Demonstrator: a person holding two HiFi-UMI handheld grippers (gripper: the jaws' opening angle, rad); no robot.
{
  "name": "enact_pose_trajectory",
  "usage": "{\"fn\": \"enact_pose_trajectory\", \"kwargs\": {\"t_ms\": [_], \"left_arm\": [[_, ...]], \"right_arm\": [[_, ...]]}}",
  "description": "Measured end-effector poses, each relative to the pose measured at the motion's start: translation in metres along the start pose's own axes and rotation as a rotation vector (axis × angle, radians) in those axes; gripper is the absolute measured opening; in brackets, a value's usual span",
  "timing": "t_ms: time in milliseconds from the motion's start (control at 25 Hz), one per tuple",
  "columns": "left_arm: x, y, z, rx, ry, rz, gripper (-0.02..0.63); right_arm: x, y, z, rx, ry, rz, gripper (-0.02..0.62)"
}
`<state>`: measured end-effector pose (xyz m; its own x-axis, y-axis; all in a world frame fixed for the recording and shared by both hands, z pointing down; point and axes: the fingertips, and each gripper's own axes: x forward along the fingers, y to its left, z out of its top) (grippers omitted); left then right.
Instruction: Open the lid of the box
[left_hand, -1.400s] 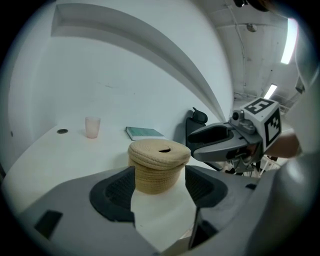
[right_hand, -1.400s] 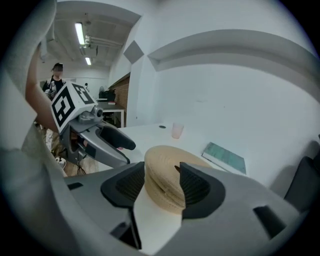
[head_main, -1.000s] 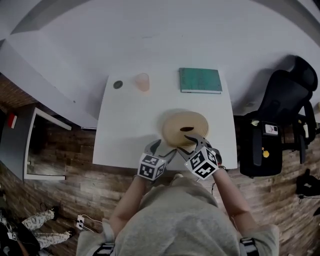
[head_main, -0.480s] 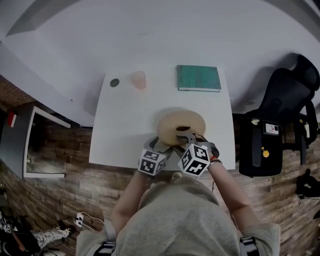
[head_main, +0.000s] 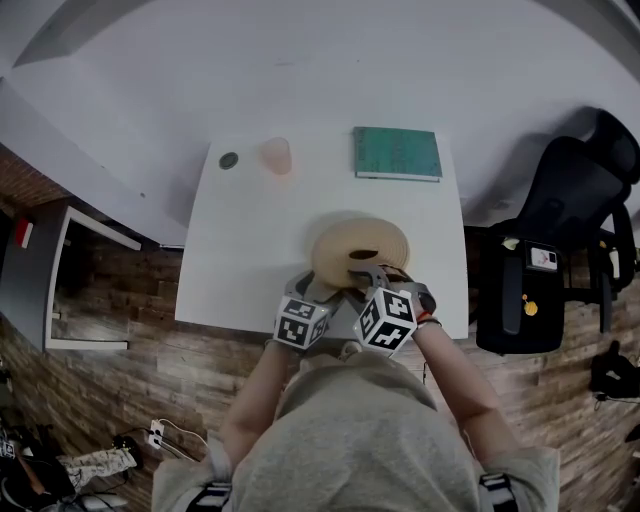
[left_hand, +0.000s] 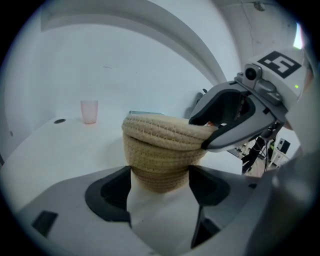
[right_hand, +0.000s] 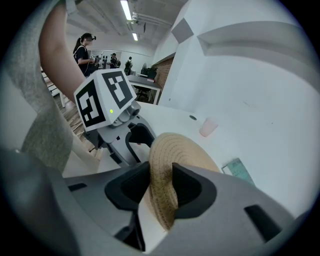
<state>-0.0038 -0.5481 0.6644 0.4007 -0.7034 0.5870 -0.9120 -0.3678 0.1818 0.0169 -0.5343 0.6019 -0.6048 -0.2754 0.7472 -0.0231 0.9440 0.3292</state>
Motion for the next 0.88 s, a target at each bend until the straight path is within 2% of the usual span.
{"fn": "enact_pose_trajectory", "kwargs": {"t_ms": [240, 560, 880], "left_arm": [[-0.004, -0.001, -0.001, 0.003, -0.008, 0.006, 0.331], [-0.024, -0.003, 0.011, -0.002, -0.063, 0.038, 0.331], [-0.046, -0.009, 0.018, -0.021, -0.127, 0.045, 0.330]], "right_arm": [[-0.004, 0.000, 0.003, -0.054, 0.003, -0.031, 0.116], [-0.019, -0.010, 0.010, -0.035, -0.039, -0.094, 0.097], [-0.042, -0.032, 0.020, 0.079, -0.120, -0.214, 0.084]]}}
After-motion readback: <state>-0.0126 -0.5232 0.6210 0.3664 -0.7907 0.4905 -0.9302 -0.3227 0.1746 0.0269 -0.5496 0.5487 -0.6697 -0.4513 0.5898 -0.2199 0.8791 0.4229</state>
